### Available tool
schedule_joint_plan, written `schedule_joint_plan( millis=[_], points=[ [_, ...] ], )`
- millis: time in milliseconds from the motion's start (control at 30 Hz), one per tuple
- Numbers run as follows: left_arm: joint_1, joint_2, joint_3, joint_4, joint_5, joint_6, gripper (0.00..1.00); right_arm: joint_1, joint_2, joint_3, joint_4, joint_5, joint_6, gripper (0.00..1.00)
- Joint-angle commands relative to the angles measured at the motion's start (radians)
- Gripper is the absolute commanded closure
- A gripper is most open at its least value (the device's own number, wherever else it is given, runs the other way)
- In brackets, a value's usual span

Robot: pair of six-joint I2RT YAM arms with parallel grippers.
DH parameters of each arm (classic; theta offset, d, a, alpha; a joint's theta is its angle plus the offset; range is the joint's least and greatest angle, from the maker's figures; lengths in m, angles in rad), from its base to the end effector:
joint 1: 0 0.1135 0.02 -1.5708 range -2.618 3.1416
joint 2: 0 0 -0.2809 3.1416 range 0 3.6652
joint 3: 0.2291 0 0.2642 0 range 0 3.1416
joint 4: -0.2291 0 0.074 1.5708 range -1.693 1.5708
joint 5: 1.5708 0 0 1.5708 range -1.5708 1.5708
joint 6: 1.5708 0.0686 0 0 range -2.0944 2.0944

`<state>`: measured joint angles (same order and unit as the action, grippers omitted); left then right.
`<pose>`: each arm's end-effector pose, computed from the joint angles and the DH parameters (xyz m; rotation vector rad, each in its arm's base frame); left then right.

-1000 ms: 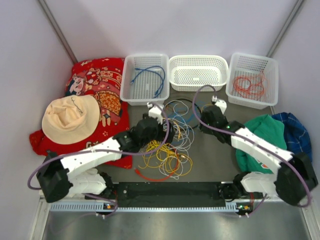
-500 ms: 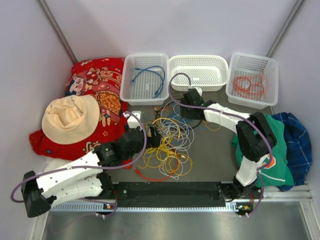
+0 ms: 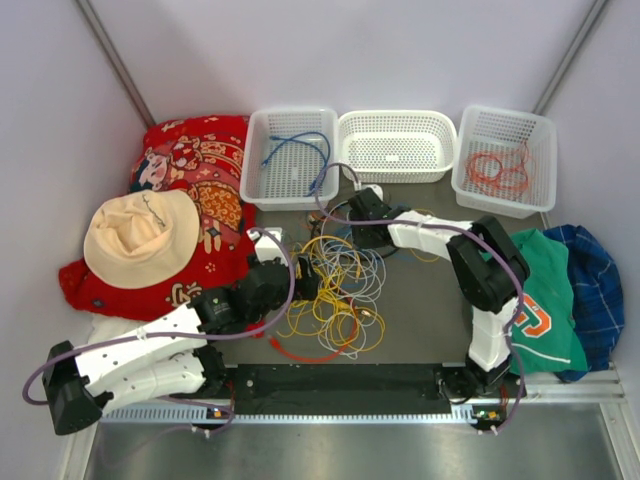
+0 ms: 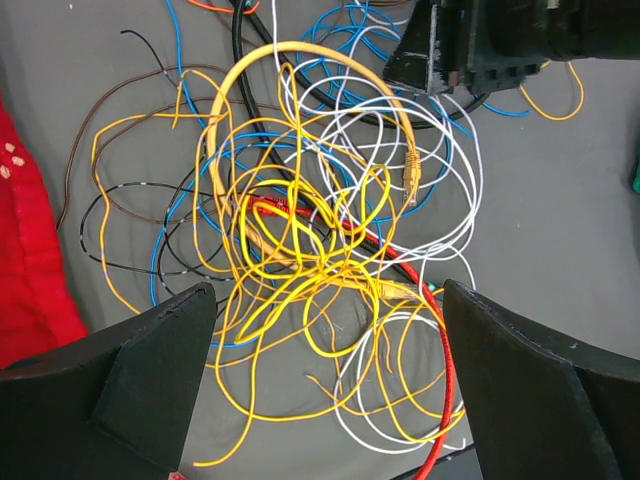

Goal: Untangle the cables

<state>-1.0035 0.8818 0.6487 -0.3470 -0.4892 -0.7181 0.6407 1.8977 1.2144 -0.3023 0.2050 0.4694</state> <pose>0.1444 -0.1667 0.2555 0.0184 2.1180 -0.5186 0.3495 0.2432 0.1459 -0.1385 2.5314 0.1808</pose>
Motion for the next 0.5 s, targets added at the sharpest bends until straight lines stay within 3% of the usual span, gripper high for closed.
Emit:
schedule_joint_plan(
  millis=[0,33,233,333,467],
  points=[
    [-0.004,-0.017,0.003,-0.015,-0.019,-0.024,0.01,0.048,0.093,0.036,-0.038,0.020,-0.006,0.68],
    [-0.004,-0.021,0.009,-0.026,-0.020,-0.027,0.01,0.047,0.096,0.031,-0.044,0.031,0.000,0.77],
    [-0.004,-0.047,0.038,-0.069,-0.046,-0.027,0.01,0.047,0.013,-0.038,-0.078,0.125,0.034,1.00],
    [-0.003,-0.066,0.061,-0.086,-0.069,-0.018,0.01,0.048,-0.110,-0.098,-0.080,0.136,0.046,1.00],
    [-0.003,-0.092,0.091,-0.086,-0.100,0.008,0.01,0.054,-0.445,-0.148,-0.106,0.100,0.043,1.00]
  ],
)
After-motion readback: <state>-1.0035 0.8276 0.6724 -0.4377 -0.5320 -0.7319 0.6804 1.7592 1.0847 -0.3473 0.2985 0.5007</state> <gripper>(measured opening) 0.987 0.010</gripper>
